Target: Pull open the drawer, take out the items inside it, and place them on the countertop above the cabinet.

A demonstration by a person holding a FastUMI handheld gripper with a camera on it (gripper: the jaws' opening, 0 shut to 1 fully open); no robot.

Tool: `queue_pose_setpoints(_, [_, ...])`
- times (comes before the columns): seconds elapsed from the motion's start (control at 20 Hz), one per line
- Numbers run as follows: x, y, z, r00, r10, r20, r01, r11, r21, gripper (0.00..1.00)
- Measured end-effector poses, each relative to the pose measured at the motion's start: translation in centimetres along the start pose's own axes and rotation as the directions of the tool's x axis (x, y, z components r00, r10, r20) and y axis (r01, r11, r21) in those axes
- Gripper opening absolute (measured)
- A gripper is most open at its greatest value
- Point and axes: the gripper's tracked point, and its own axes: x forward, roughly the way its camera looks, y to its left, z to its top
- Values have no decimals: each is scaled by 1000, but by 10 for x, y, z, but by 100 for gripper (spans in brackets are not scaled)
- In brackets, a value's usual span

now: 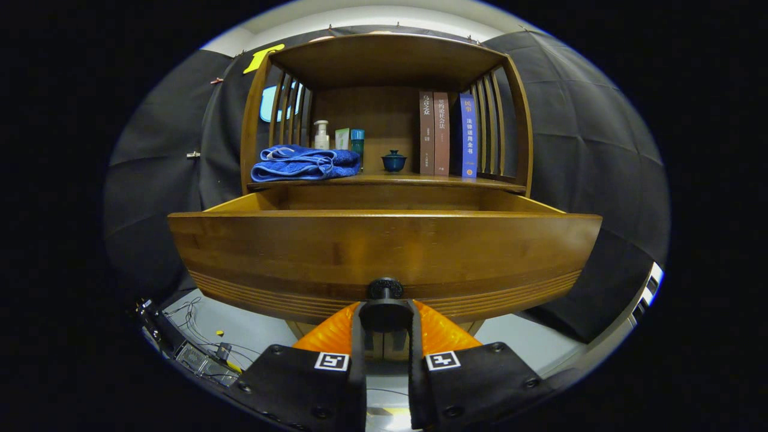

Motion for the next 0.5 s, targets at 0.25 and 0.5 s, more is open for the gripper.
queue_pose_setpoints(0.25, [-6, 0, -4, 1000, -1, -6, 1, 1000, 8, 32])
queue_pose_setpoints(0.5, [-7, -1, -6, 1000, -2, -18, 3, 1000, 12, 32])
